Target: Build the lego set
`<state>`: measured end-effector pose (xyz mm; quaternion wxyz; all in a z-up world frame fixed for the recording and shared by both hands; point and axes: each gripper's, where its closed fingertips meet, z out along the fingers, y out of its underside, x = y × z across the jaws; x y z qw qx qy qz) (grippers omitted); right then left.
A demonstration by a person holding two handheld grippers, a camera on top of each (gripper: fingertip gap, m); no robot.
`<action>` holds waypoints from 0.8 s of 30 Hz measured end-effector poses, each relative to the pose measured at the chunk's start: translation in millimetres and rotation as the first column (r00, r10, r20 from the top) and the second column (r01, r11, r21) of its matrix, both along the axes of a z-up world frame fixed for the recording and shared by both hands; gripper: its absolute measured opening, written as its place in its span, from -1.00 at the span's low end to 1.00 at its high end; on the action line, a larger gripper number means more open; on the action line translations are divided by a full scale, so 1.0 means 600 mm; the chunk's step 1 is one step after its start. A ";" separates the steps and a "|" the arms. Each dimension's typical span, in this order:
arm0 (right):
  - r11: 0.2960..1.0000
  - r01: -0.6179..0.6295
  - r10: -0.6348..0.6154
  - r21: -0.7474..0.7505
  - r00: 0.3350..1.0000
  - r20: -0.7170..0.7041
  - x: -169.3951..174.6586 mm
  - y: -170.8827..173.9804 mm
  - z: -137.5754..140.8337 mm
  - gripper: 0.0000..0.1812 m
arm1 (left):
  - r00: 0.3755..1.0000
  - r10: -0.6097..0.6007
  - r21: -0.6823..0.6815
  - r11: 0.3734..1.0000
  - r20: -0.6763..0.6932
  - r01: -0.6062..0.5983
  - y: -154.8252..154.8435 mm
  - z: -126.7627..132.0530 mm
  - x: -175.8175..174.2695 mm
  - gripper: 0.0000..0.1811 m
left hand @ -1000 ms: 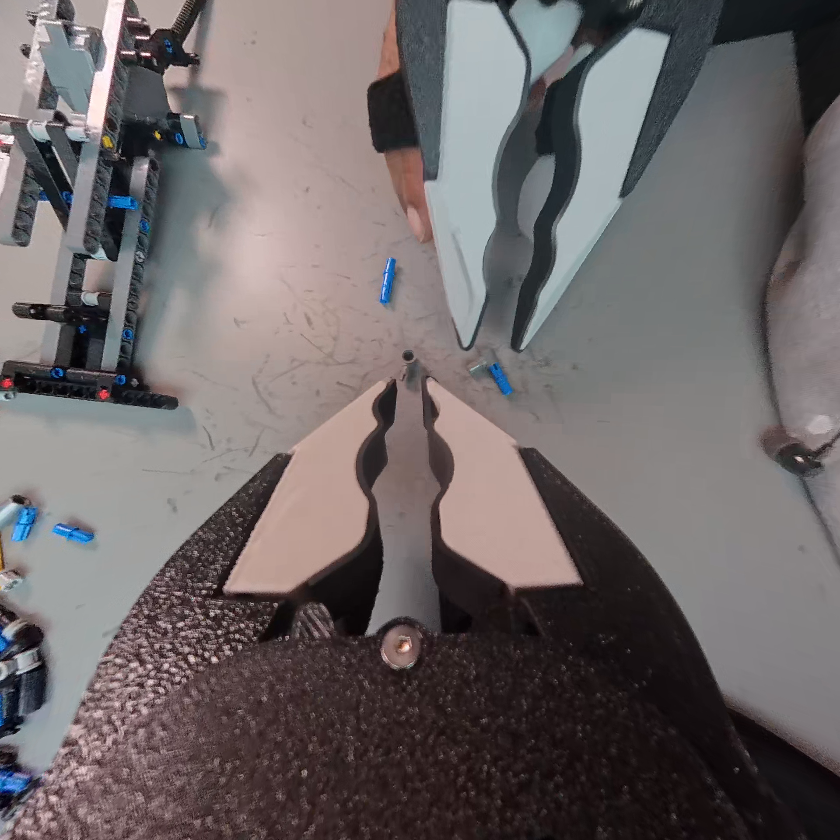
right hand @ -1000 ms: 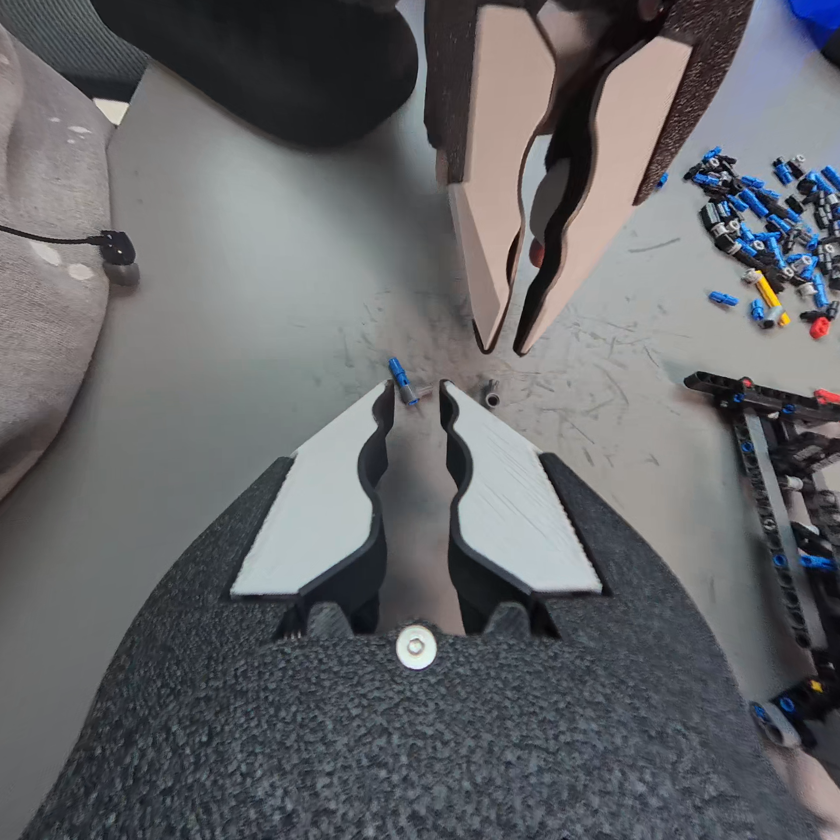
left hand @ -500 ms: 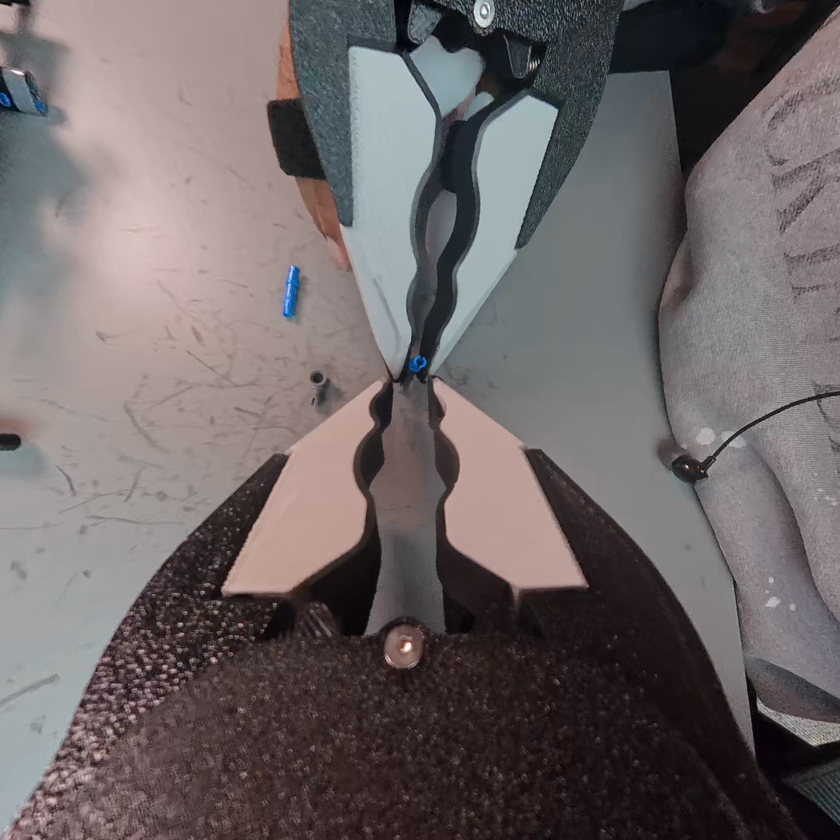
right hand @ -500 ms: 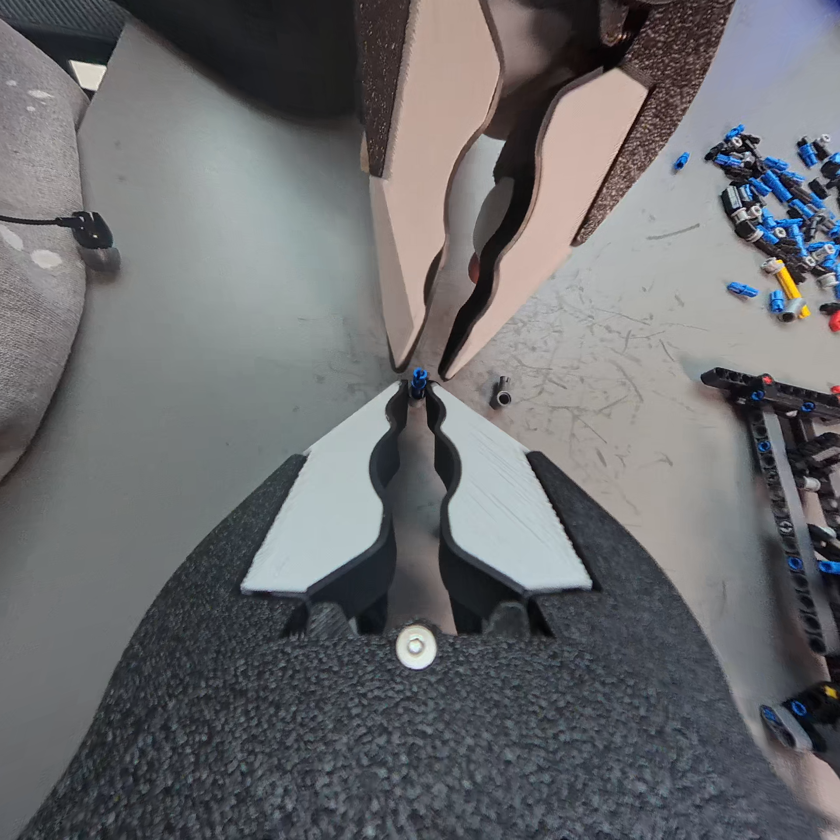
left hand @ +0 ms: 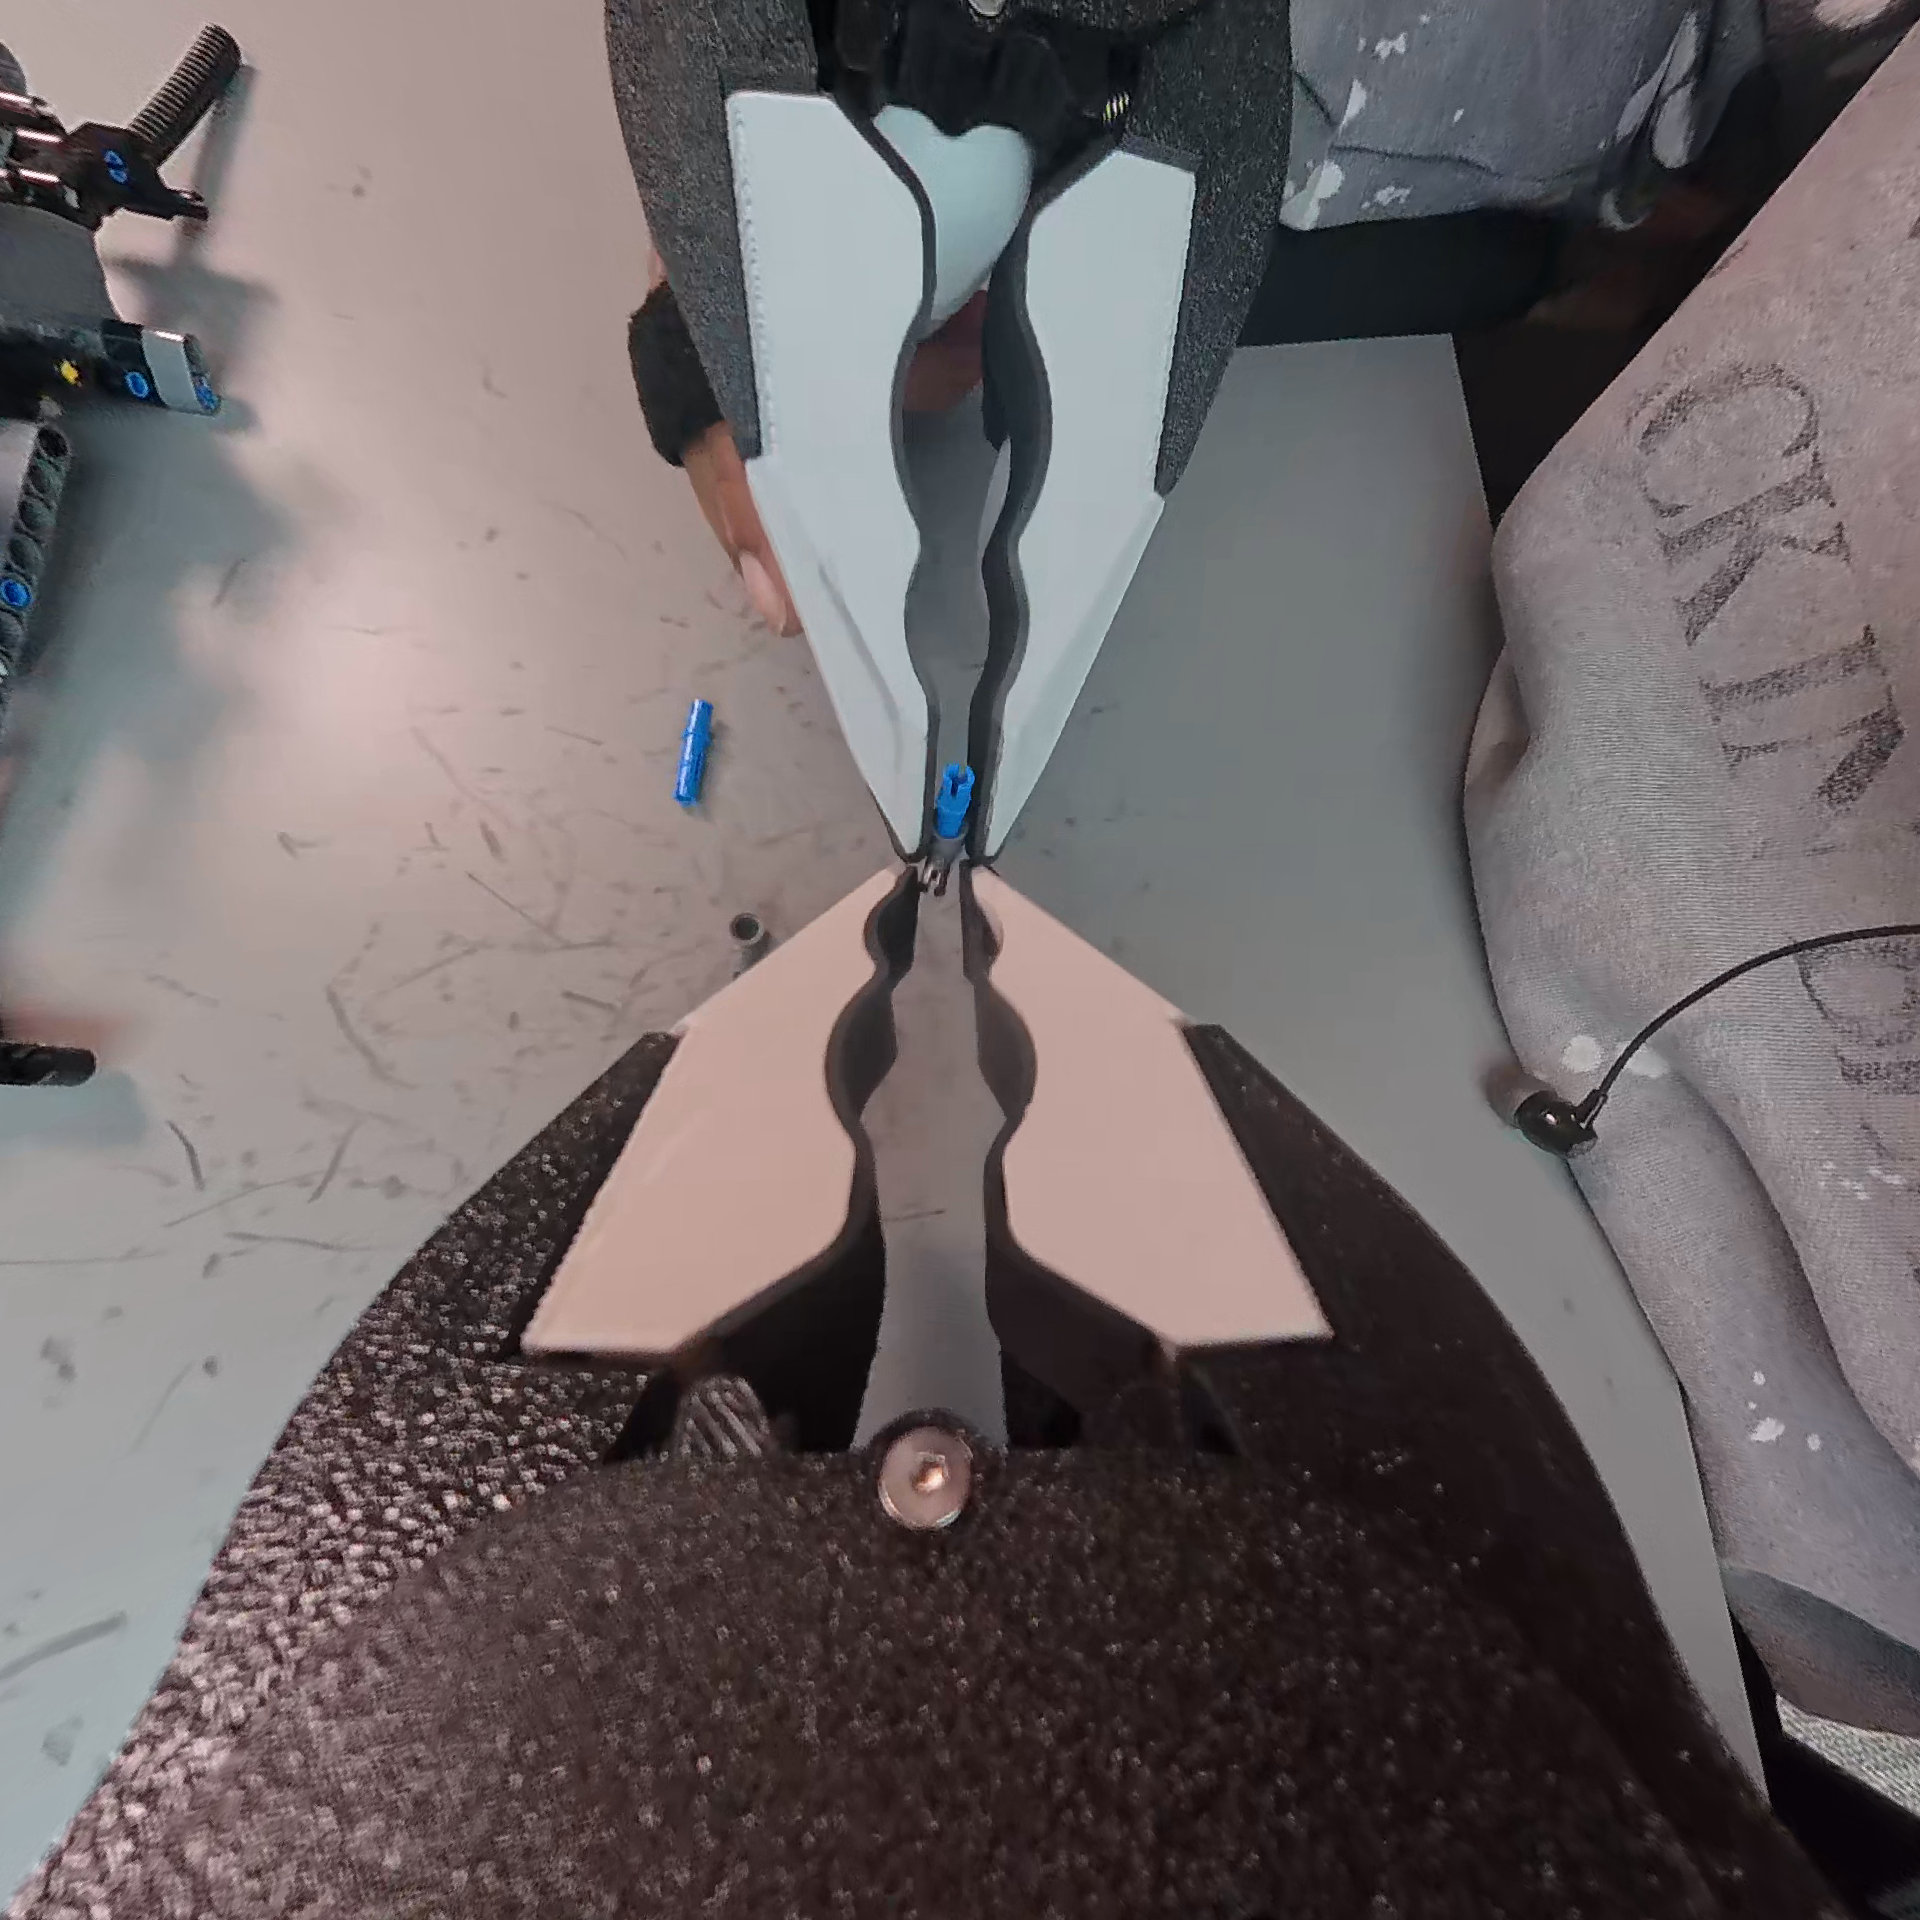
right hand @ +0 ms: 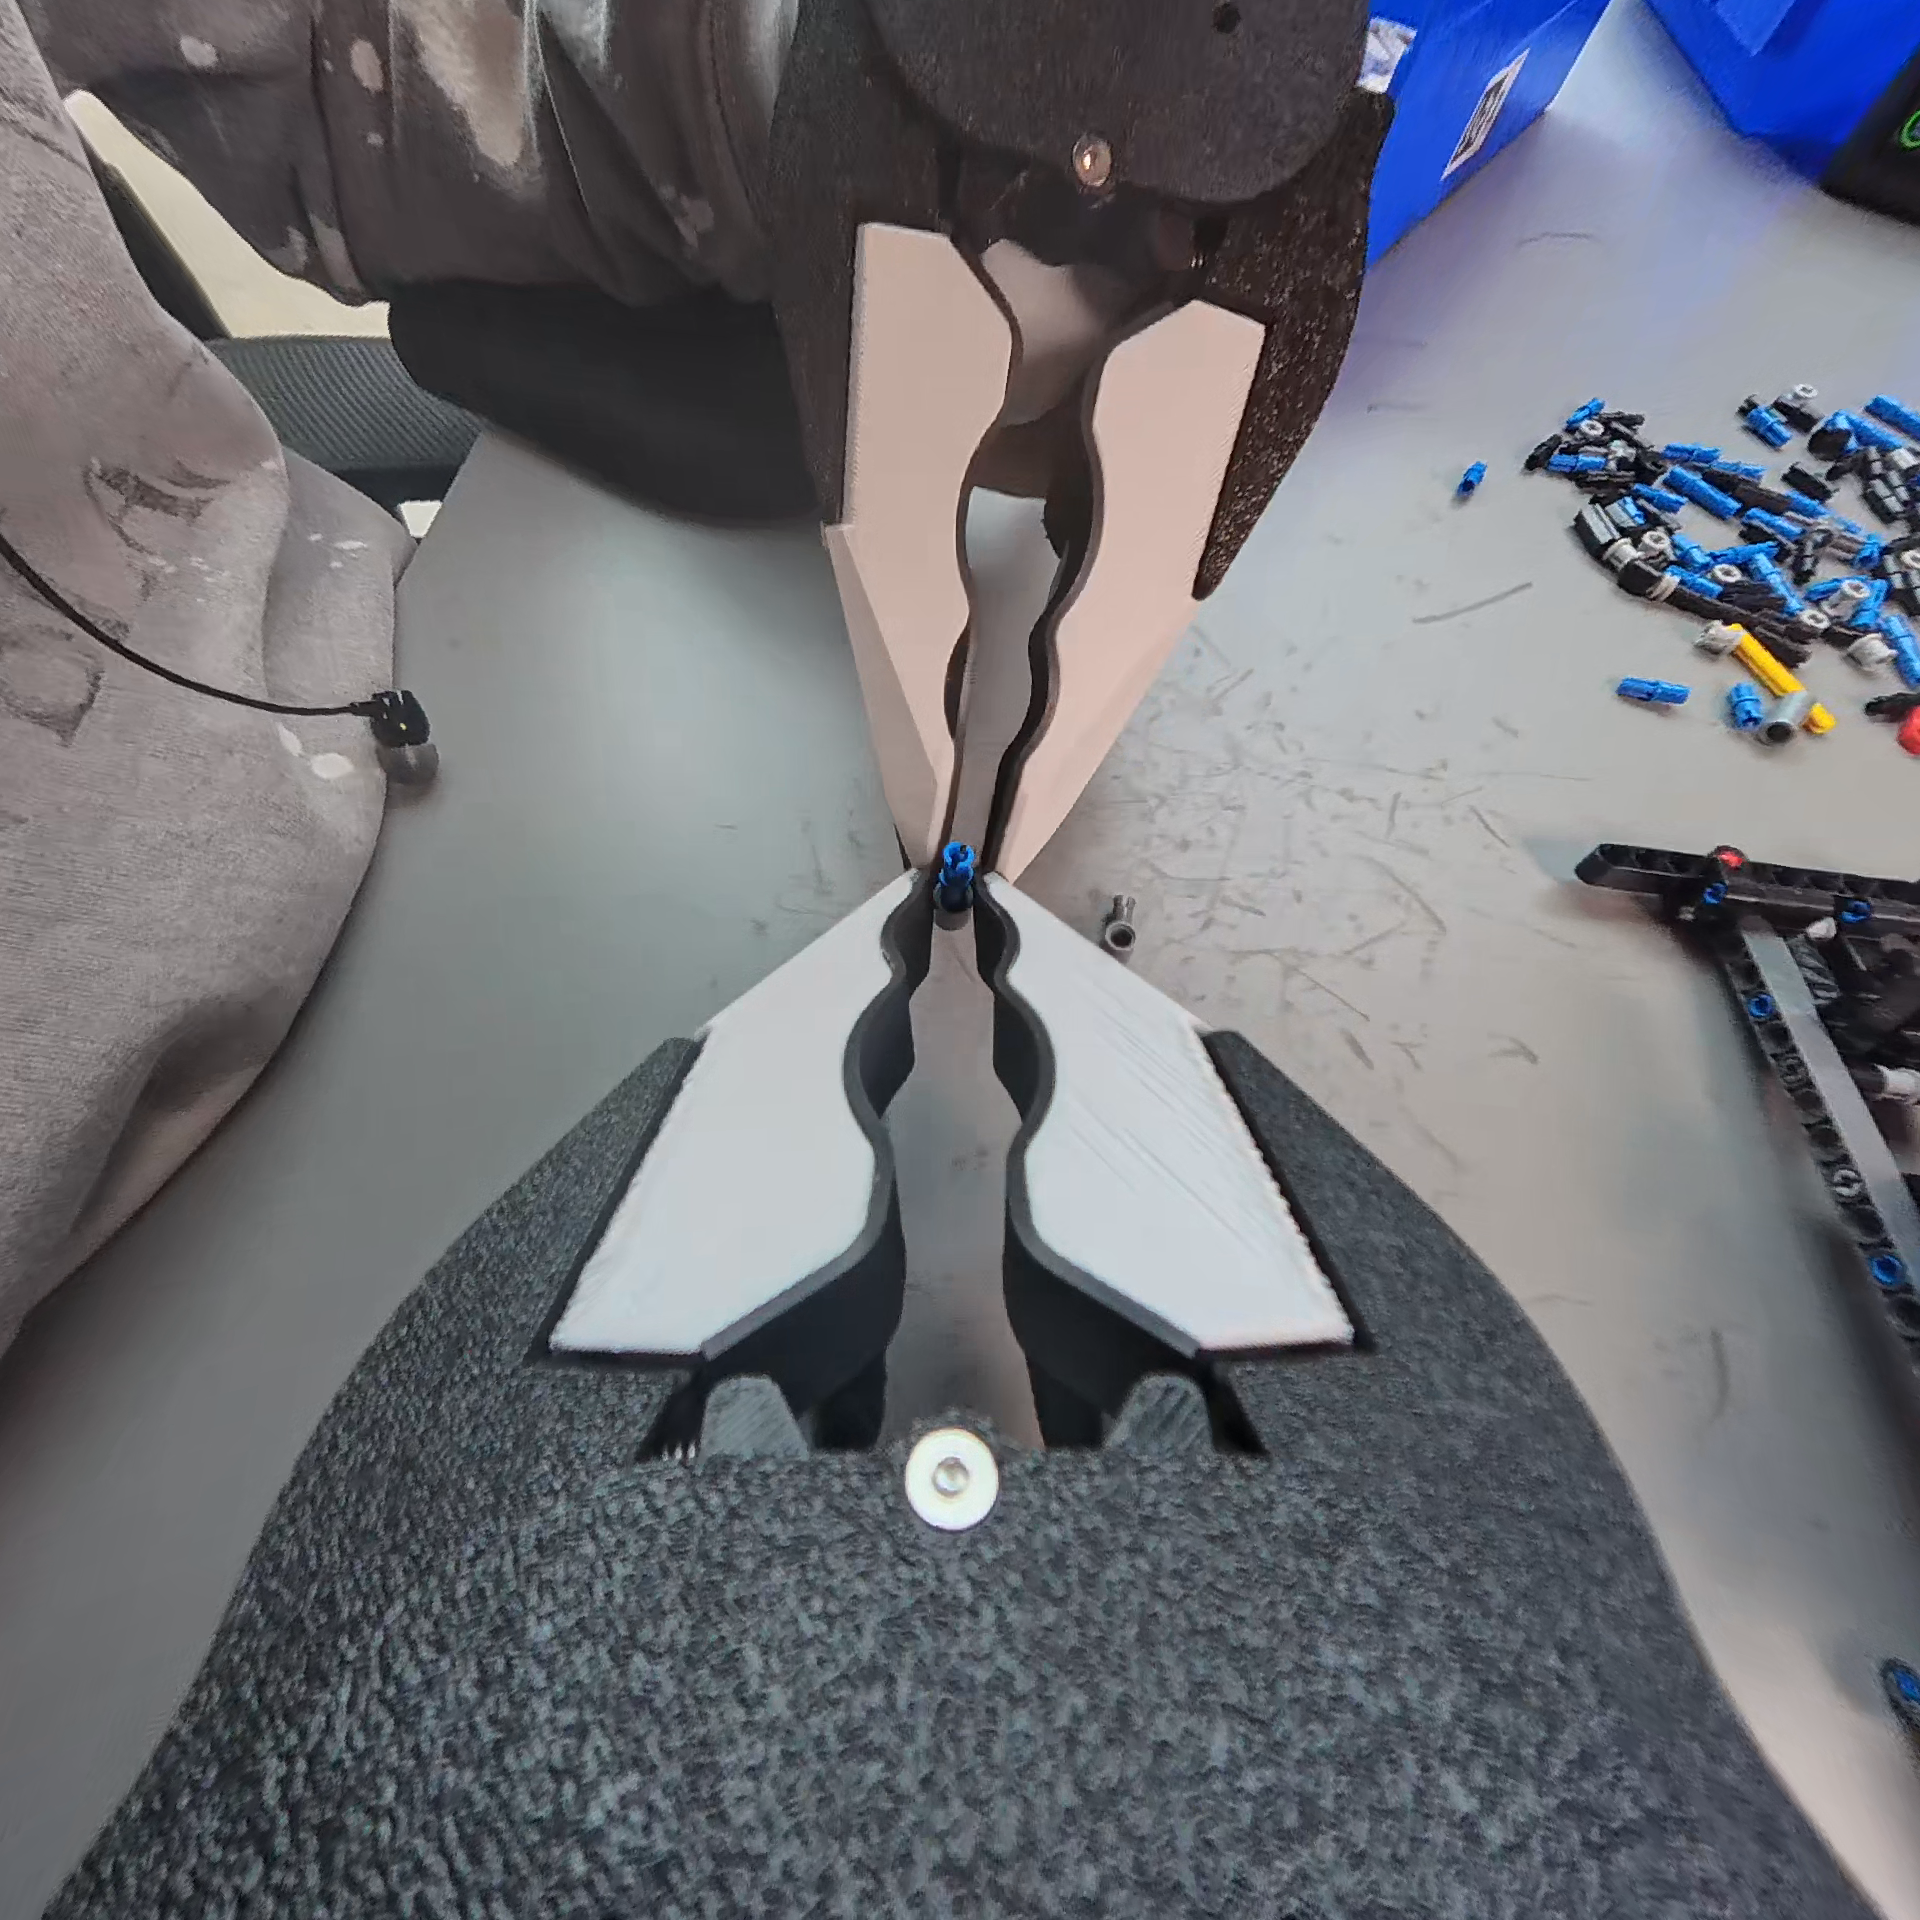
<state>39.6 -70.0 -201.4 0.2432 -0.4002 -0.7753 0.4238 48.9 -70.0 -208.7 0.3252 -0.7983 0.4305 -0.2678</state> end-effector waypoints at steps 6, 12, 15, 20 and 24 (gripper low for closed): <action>0.997 -0.024 0.022 0.071 0.999 0.037 0.007 -0.002 -0.018 -0.92 | 0.999 -0.015 -0.001 1.000 -0.040 0.015 -0.002 -0.015 0.005 -0.92; 0.992 -0.021 0.011 0.124 0.997 0.077 0.012 0.004 -0.030 -0.85 | 0.994 -0.003 -0.032 0.999 -0.112 0.000 -0.003 -0.037 0.005 -0.94; 0.994 -0.015 0.006 0.107 0.997 0.081 0.014 0.006 -0.024 -0.86 | 0.992 0.000 -0.039 0.999 -0.123 -0.004 -0.003 -0.041 0.006 -0.94; 0.992 -0.032 0.020 0.121 0.994 0.103 0.016 0.001 -0.034 -0.95 | 0.990 0.010 -0.054 0.998 -0.143 -0.017 -0.004 -0.046 0.006 -0.94; 0.995 -0.018 0.005 0.103 0.992 0.129 0.016 0.005 -0.038 -0.95 | 0.987 0.013 -0.039 0.999 -0.161 -0.020 -0.004 -0.046 0.005 -0.93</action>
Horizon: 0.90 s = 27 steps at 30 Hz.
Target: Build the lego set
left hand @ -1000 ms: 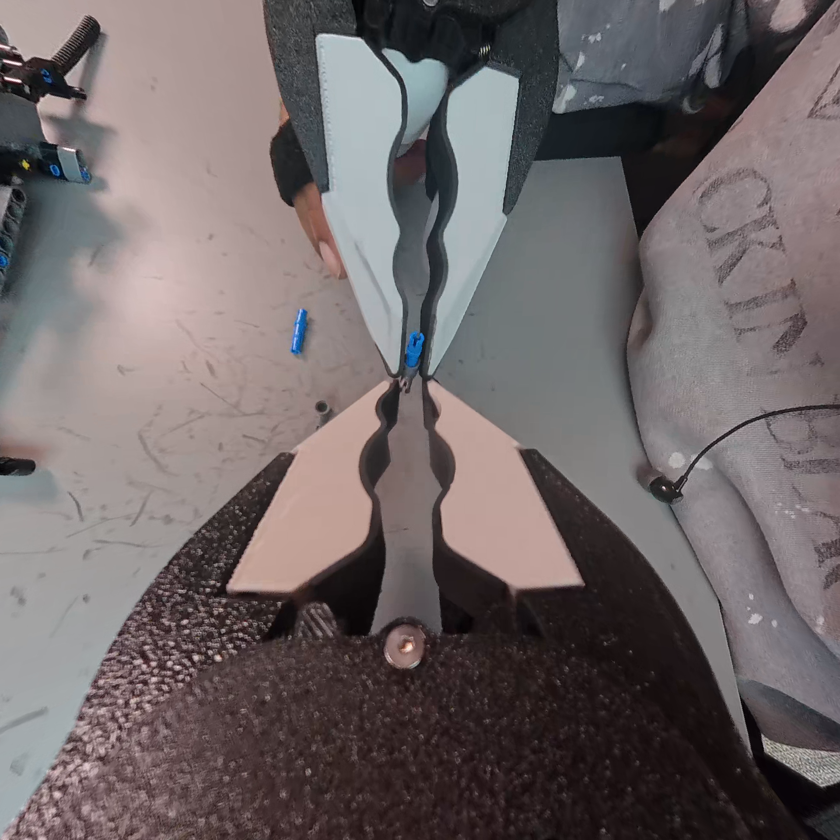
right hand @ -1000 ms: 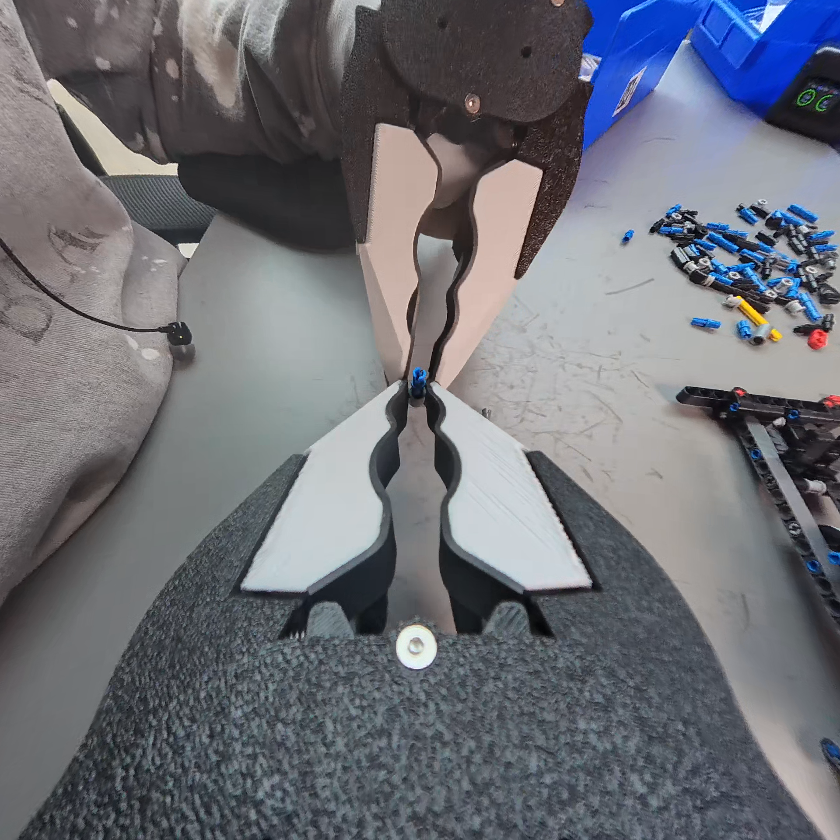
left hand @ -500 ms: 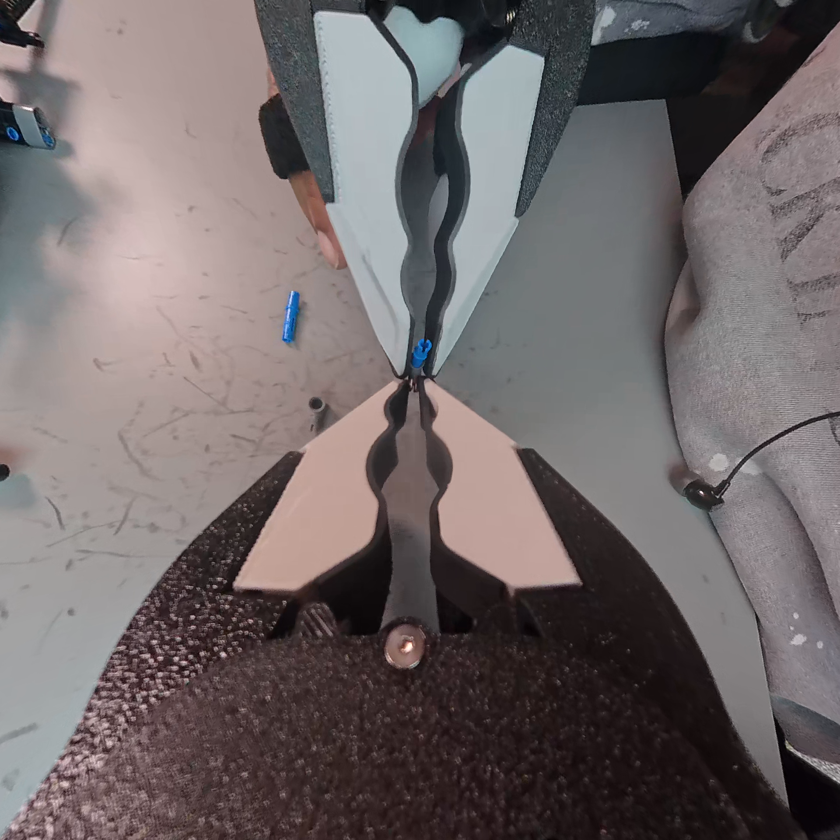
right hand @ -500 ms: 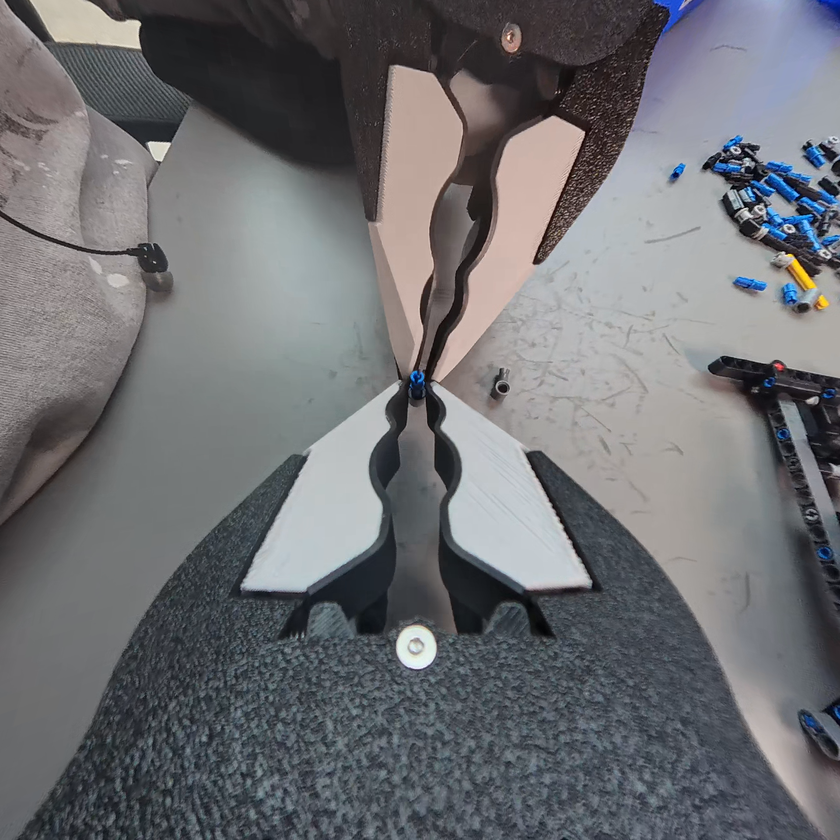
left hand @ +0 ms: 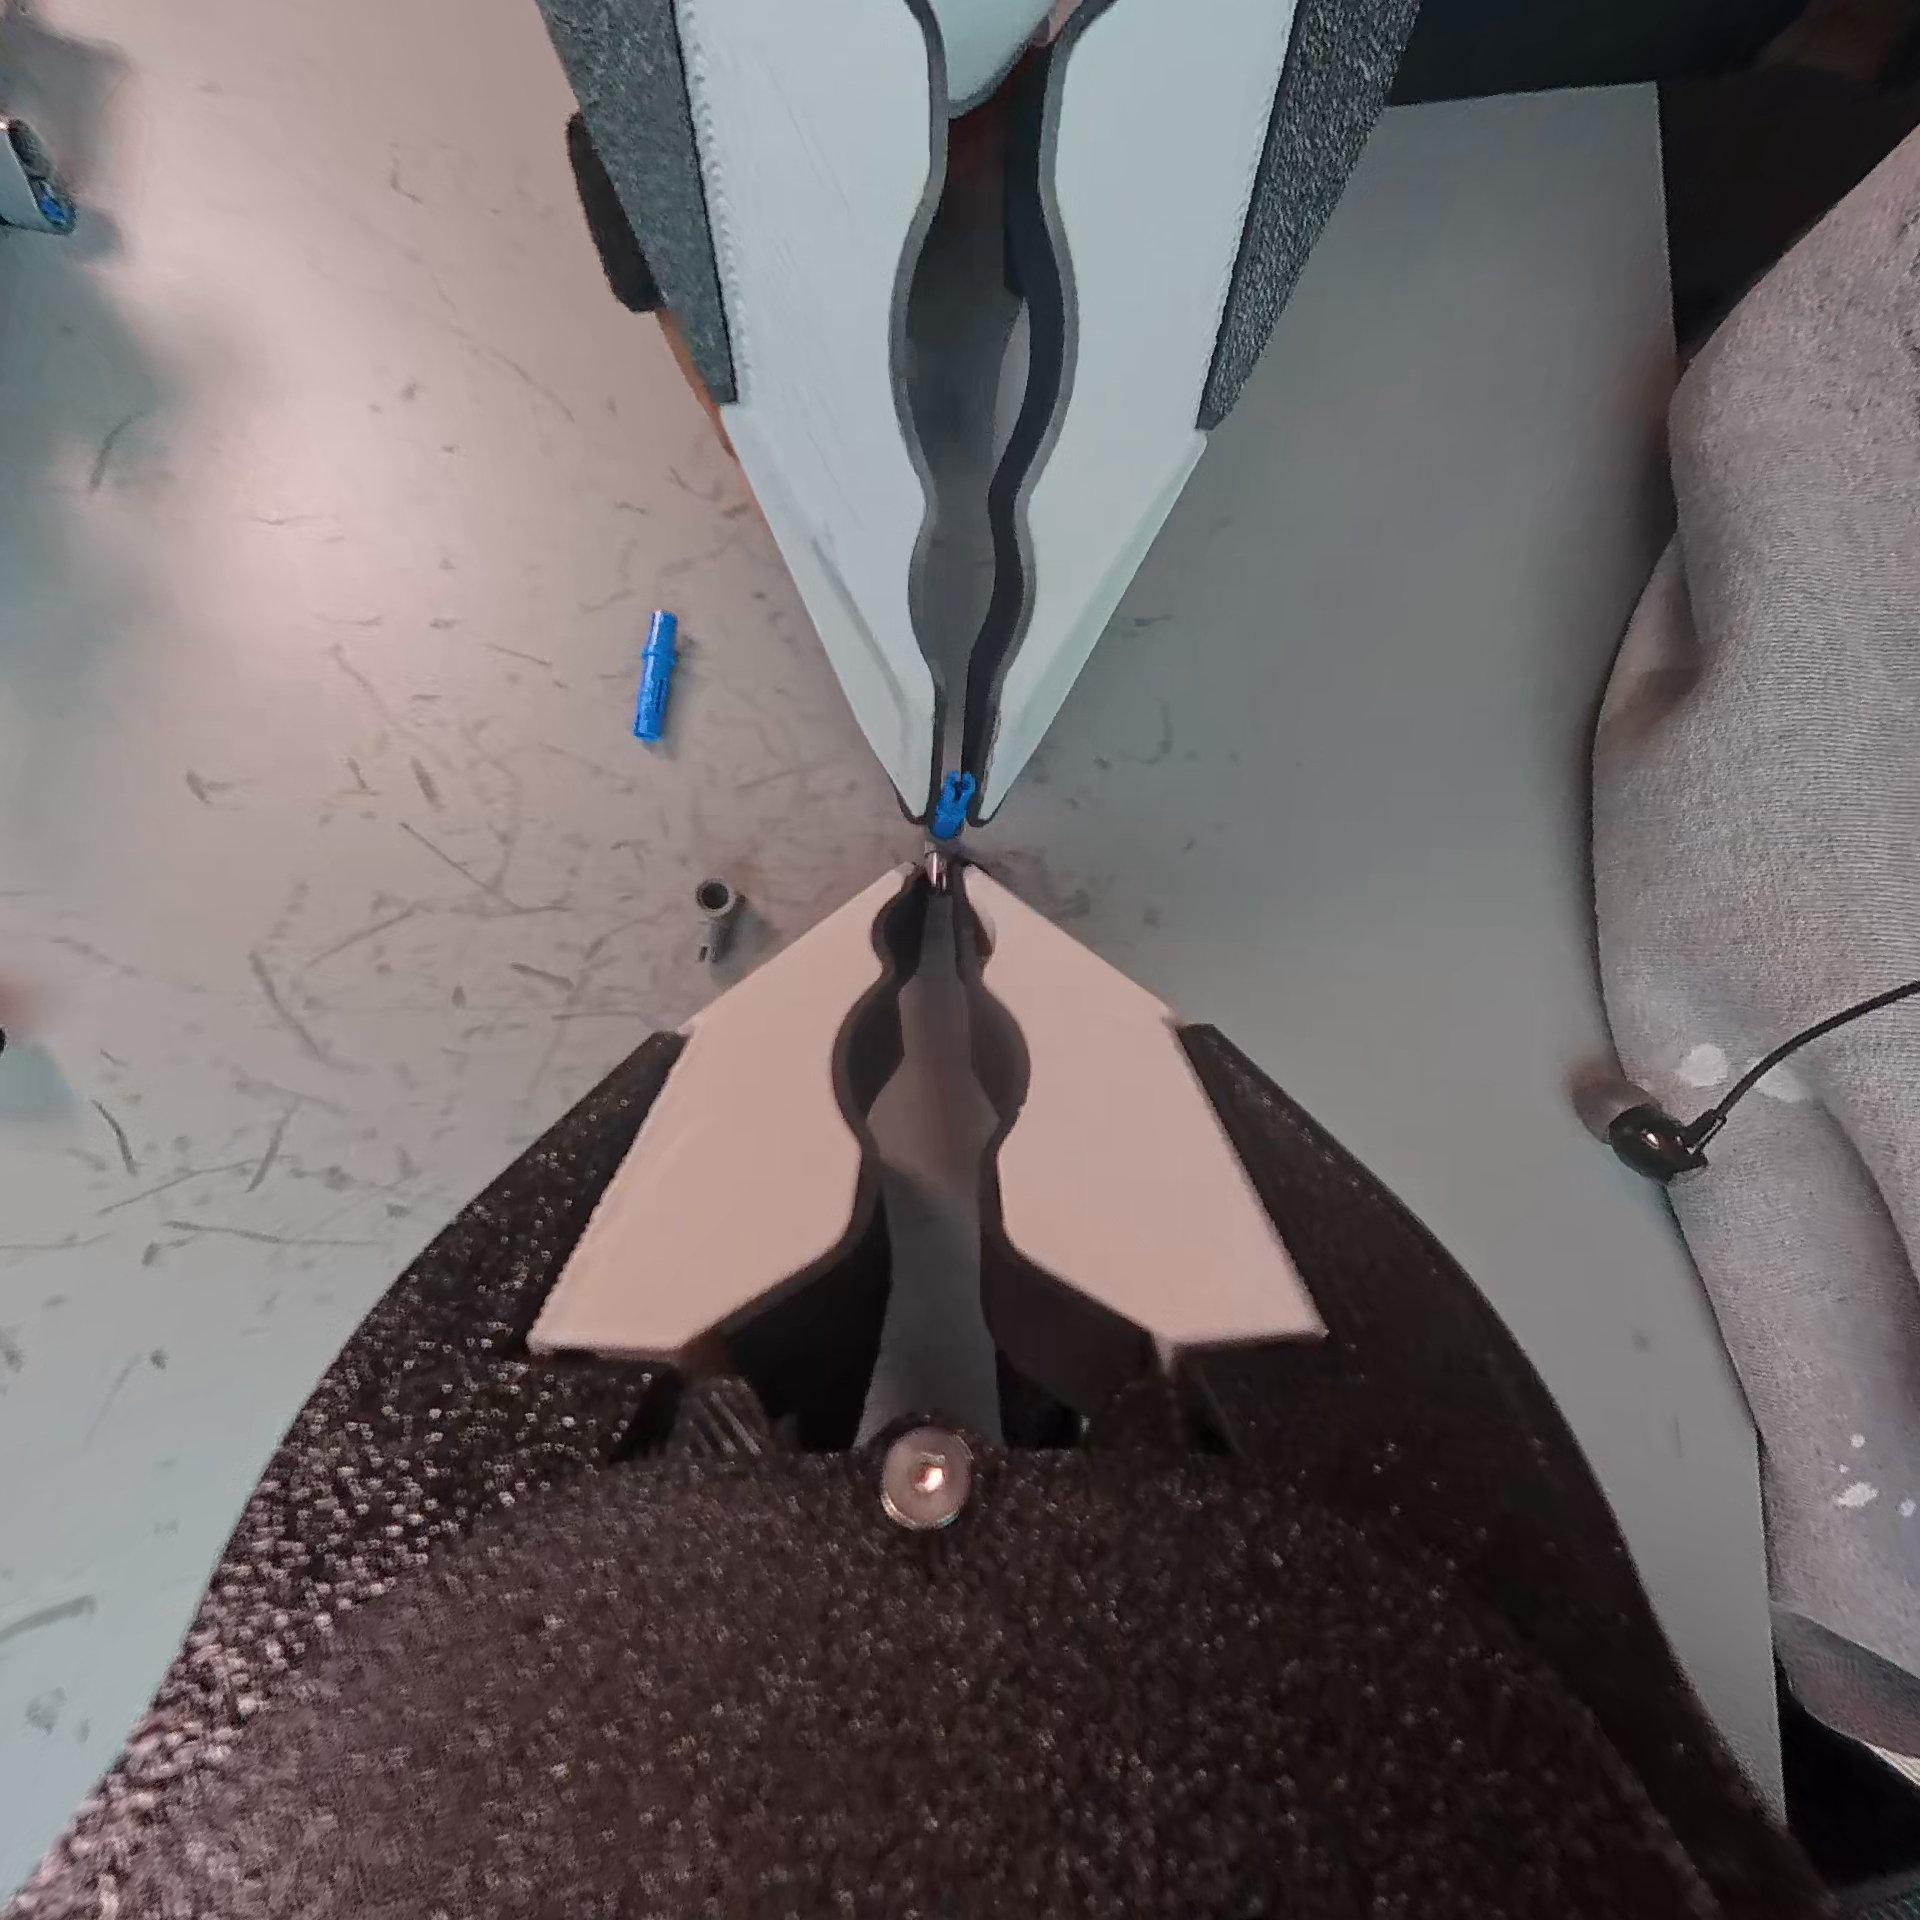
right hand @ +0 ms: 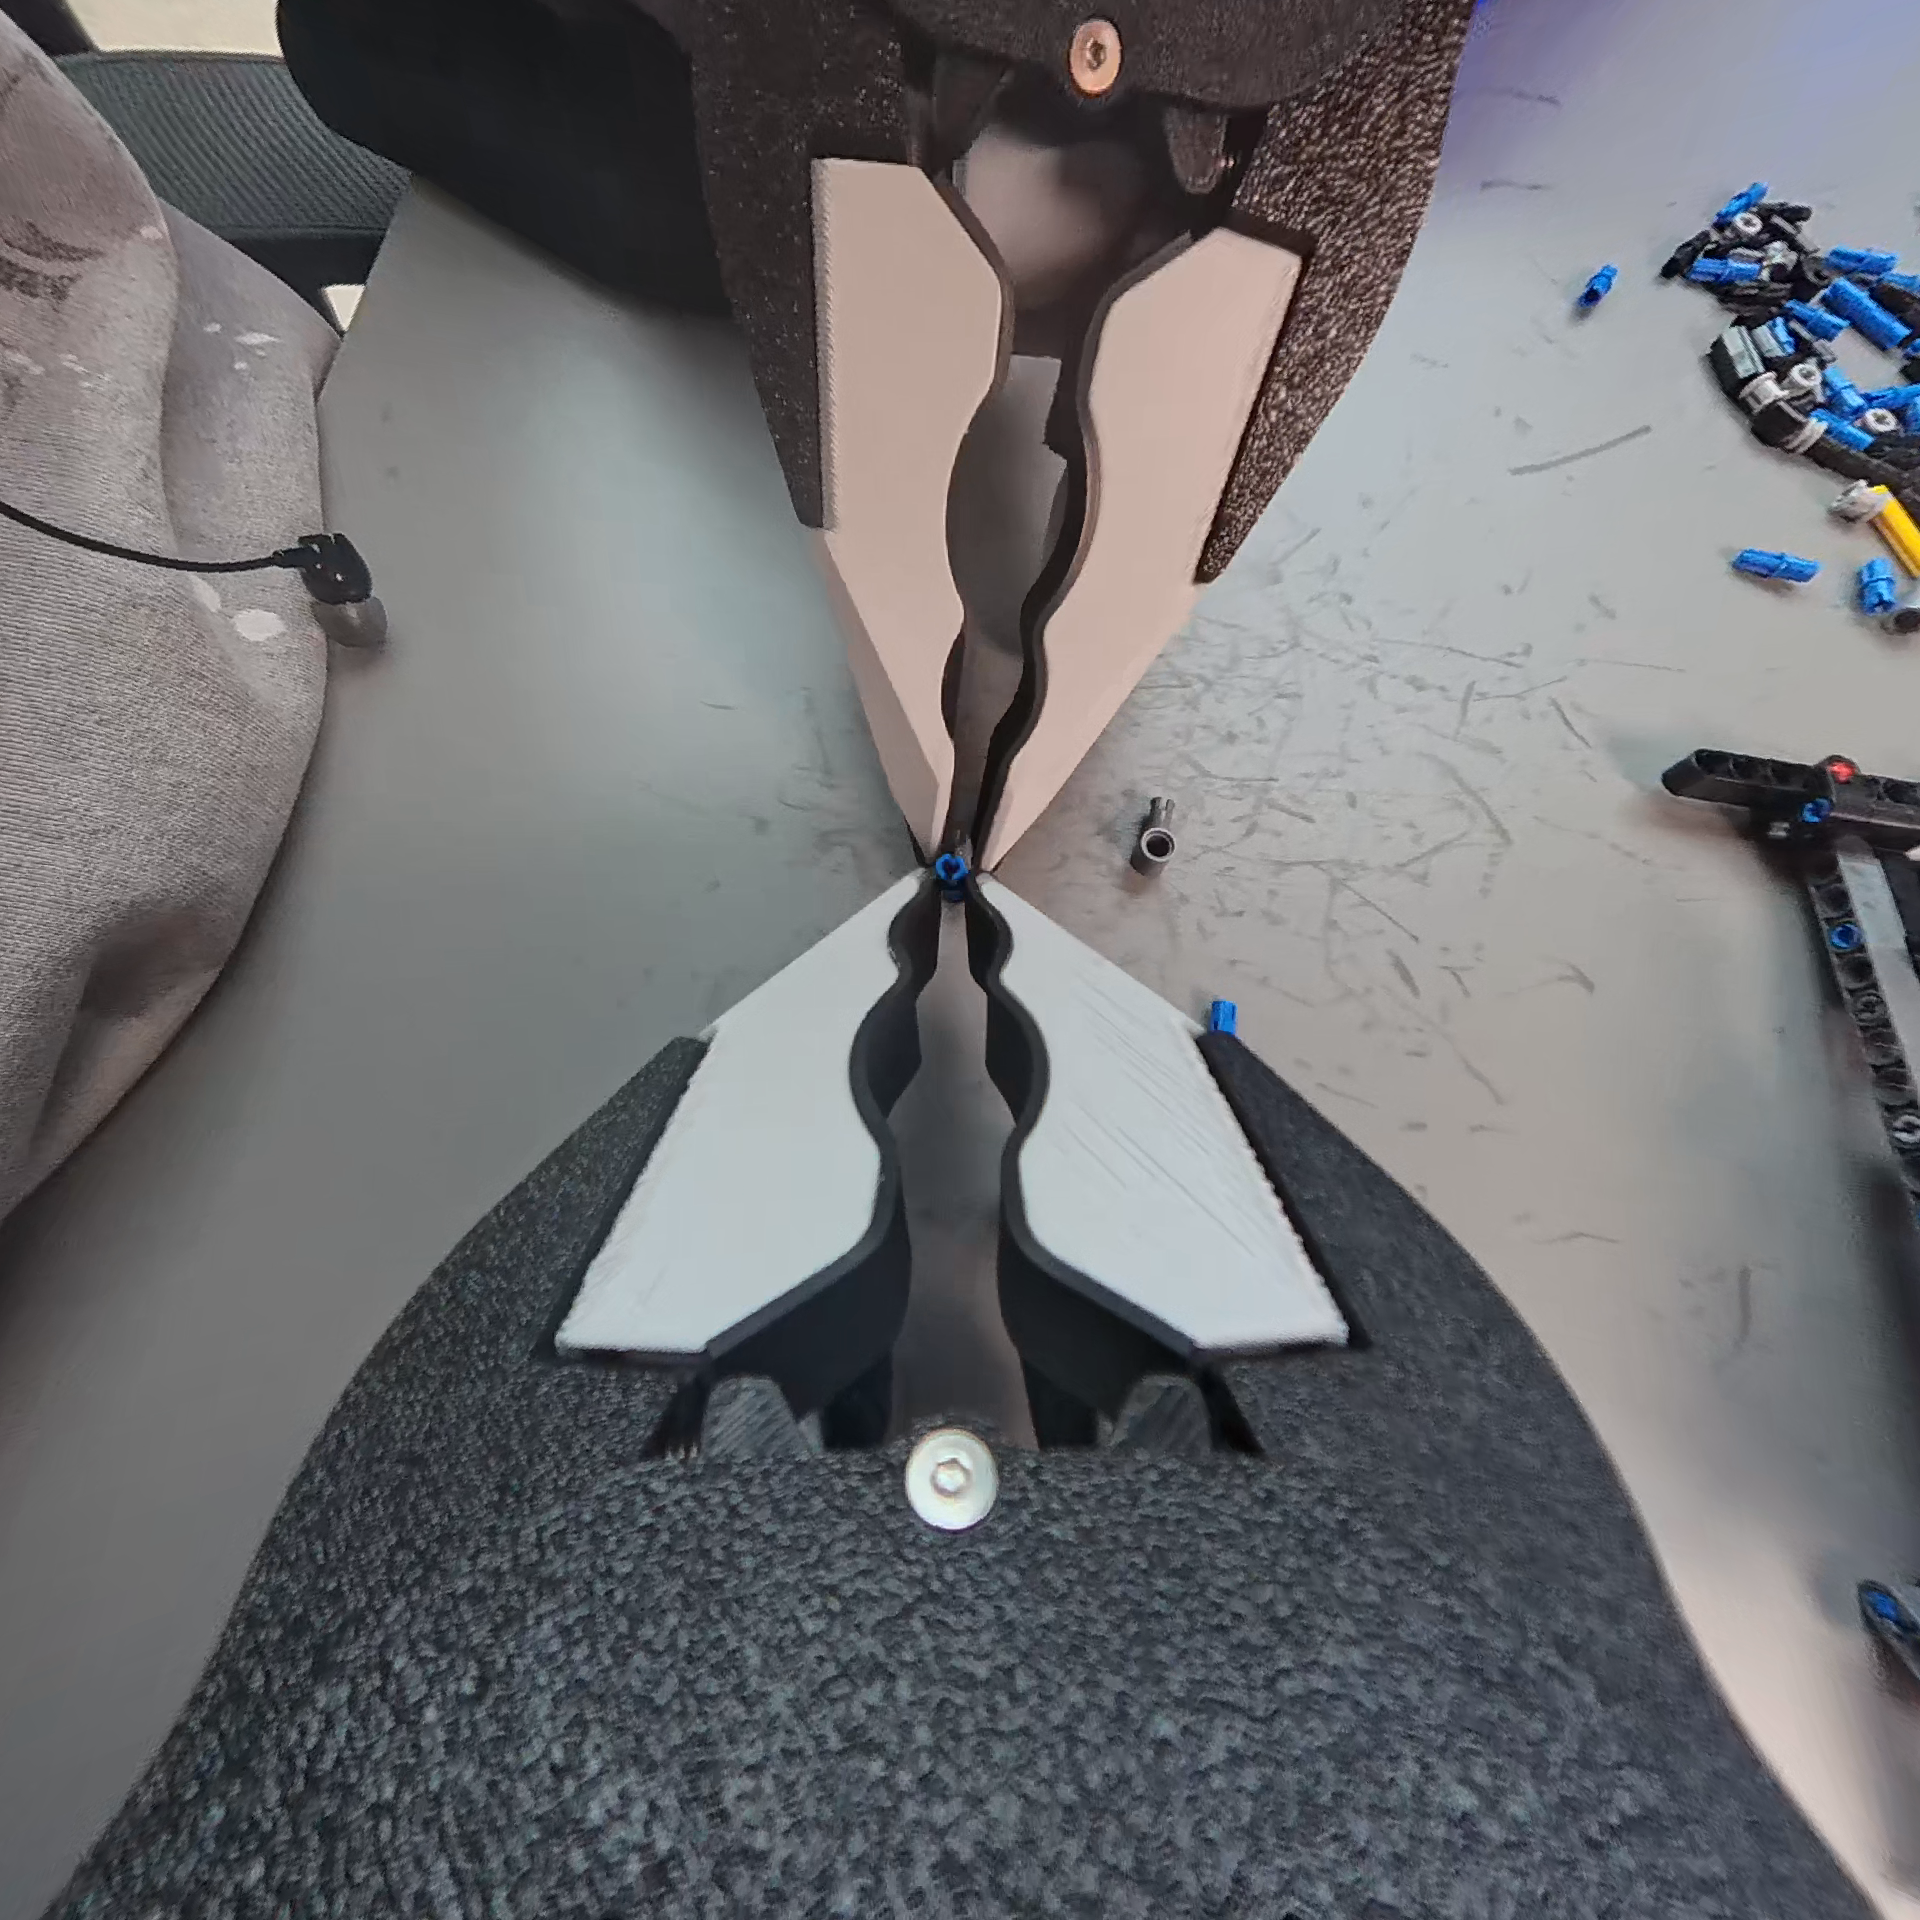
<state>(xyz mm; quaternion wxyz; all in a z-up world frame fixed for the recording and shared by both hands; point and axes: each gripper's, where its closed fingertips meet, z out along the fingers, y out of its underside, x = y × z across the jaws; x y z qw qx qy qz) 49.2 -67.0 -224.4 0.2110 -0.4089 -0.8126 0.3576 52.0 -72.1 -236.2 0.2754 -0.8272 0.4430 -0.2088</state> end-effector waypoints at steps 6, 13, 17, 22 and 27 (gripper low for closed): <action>1.000 0.008 -0.008 0.003 1.000 0.009 -0.001 0.002 -0.003 -0.95 | 1.000 -0.006 0.035 0.999 0.001 0.006 0.003 0.005 0.002 -0.88; 1.000 0.001 -0.001 0.011 1.000 0.009 -0.002 -0.001 -0.004 -0.96 | 1.000 -0.006 0.037 0.999 -0.025 0.007 0.005 -0.001 0.006 -0.94; 1.000 -0.010 0.010 0.003 1.000 -0.001 -0.002 0.000 -0.003 -0.96 | 0.999 0.007 0.000 1.000 -0.049 -0.007 0.006 -0.002 0.006 -0.95; 1.000 -0.018 0.018 -0.021 1.000 -0.015 -0.003 0.000 -0.001 -0.97 | 0.998 0.012 -0.029 1.000 -0.055 -0.014 0.006 -0.002 0.006 -0.95; 0.985 -0.027 -0.004 -0.169 0.983 -0.182 -0.016 -0.011 0.079 -0.97 | 0.998 0.014 -0.041 0.999 -0.062 -0.016 0.006 -0.002 0.006 -0.95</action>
